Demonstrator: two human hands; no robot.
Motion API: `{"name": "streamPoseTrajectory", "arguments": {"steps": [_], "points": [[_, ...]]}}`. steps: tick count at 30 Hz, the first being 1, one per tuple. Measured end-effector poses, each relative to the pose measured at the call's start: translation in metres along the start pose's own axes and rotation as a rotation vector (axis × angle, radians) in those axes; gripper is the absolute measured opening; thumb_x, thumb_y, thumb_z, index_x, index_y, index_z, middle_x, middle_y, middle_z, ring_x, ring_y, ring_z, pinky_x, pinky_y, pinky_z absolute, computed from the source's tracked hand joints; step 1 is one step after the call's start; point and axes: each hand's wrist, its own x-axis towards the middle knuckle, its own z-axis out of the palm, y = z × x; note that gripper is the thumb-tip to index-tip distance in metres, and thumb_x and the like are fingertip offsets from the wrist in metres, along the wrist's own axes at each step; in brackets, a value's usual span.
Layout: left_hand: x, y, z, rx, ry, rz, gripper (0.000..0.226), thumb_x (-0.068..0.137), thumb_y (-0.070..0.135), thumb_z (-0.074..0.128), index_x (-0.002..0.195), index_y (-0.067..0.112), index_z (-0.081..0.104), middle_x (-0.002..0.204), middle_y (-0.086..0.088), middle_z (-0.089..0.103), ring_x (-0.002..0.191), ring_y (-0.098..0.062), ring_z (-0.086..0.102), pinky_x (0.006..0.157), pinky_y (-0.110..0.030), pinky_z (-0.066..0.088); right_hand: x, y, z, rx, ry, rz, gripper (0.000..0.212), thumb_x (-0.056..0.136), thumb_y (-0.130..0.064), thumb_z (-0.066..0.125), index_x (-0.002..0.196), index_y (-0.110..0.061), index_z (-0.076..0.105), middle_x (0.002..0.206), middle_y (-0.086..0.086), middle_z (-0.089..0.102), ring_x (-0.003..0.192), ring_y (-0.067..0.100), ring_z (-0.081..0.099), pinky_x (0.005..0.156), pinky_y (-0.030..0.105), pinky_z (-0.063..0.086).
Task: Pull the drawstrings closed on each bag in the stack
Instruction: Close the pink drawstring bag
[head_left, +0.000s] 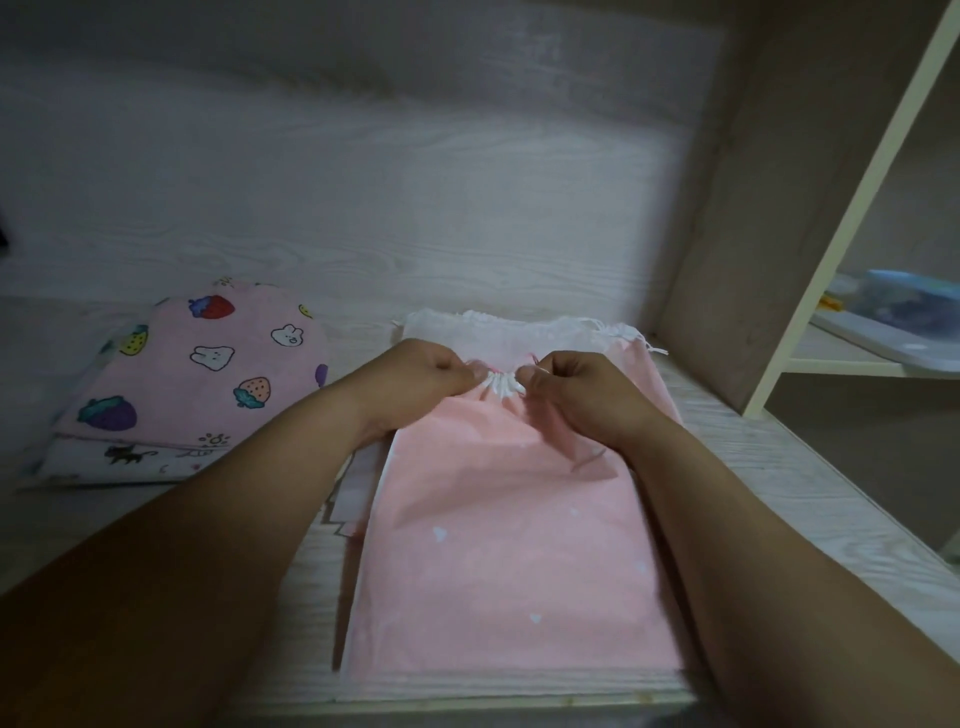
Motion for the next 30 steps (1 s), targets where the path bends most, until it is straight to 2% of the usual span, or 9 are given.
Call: {"name": "streamPoseTrajectory", "arguments": {"steps": [3,7,10,13,17,20,24,27,30], "points": [[0.003,-0.005,0.002,-0.056,0.042,0.04,0.037,0.098,0.04,0.065,0.07,0.017,0.062,0.067,0.003,0.048,0.063,-0.013,0.042,0.064,-0.03,0.031,-0.008,-0.003,-0.001,0.178,-0.062,0.048,0.036,0.1,-0.03,0.068,0.068,-0.016,0.058,0.057,-0.002,0.048,0.049,0.01,0.037,0.051,0.024,0.032],[0.002,-0.002,0.002,-0.334,0.059,0.01,0.03,0.103,0.033,0.06,0.075,0.021,0.06,0.067,0.011,0.055,0.065,-0.011,0.044,0.063,-0.029,0.033,-0.014,-0.011,-0.012,0.499,-0.141,0.233,0.032,0.101,-0.028,0.066,0.106,0.002,0.075,0.095,0.013,0.074,0.076,0.022,0.07,0.07,0.027,0.057],[-0.003,0.005,0.005,-0.413,0.095,-0.007,0.025,0.104,0.027,0.058,0.083,0.015,0.058,0.068,0.018,0.062,0.059,-0.002,0.053,0.057,-0.018,0.041,-0.013,-0.018,-0.019,0.48,-0.191,0.359,0.035,0.1,-0.034,0.066,0.114,-0.004,0.076,0.106,0.011,0.077,0.087,0.023,0.074,0.084,0.032,0.06],[-0.006,0.011,0.001,-0.439,0.156,-0.021,0.026,0.103,0.027,0.061,0.08,0.014,0.06,0.085,0.001,0.062,0.07,-0.013,0.055,0.063,-0.021,0.043,-0.016,-0.025,-0.022,0.415,-0.23,0.384,0.049,0.096,-0.038,0.071,0.129,-0.002,0.07,0.124,0.015,0.073,0.117,0.034,0.07,0.109,0.046,0.051],[-0.013,0.032,-0.012,-0.447,0.196,0.012,0.029,0.099,0.04,0.065,0.085,0.014,0.065,0.084,-0.005,0.063,0.078,-0.02,0.056,0.071,-0.03,0.047,-0.027,-0.032,-0.023,0.261,-0.116,0.29,0.055,0.083,-0.038,0.078,0.119,0.003,0.072,0.113,0.024,0.076,0.101,0.038,0.071,0.102,0.055,0.054],[-0.033,0.046,-0.026,-0.518,0.107,-0.06,0.057,0.093,0.059,0.064,0.111,0.005,0.071,0.105,-0.016,0.076,0.093,-0.034,0.074,0.09,-0.047,0.057,-0.034,-0.037,-0.02,0.324,0.045,0.253,0.037,0.095,-0.027,0.073,0.112,0.005,0.071,0.101,0.025,0.076,0.084,0.031,0.069,0.088,0.05,0.059],[-0.07,0.03,-0.045,-0.486,0.008,-0.159,0.044,0.096,0.046,0.067,0.113,0.007,0.076,0.108,-0.013,0.079,0.102,-0.033,0.075,0.099,-0.046,0.056,-0.036,-0.049,-0.009,0.448,0.065,0.299,0.032,0.095,-0.025,0.072,0.114,0.0,0.072,0.109,0.024,0.077,0.099,0.037,0.074,0.1,0.058,0.055],[-0.09,0.011,-0.062,-0.454,0.174,-0.157,0.028,0.1,0.031,0.064,0.113,0.007,0.074,0.105,-0.012,0.079,0.101,-0.035,0.074,0.098,-0.05,0.056,-0.034,-0.067,0.012,0.444,0.008,0.281,0.03,0.094,-0.028,0.073,0.109,-0.002,0.074,0.108,0.021,0.078,0.094,0.036,0.075,0.101,0.056,0.056],[-0.098,-0.005,-0.09,-0.425,0.402,-0.168,0.039,0.094,0.042,0.063,0.123,0.017,0.071,0.11,-0.008,0.076,0.103,-0.032,0.071,0.099,-0.048,0.056,-0.034,-0.088,0.042,0.415,-0.081,0.231,0.032,0.096,-0.034,0.071,0.107,-0.004,0.075,0.099,0.012,0.079,0.089,0.031,0.074,0.089,0.042,0.061]]}}
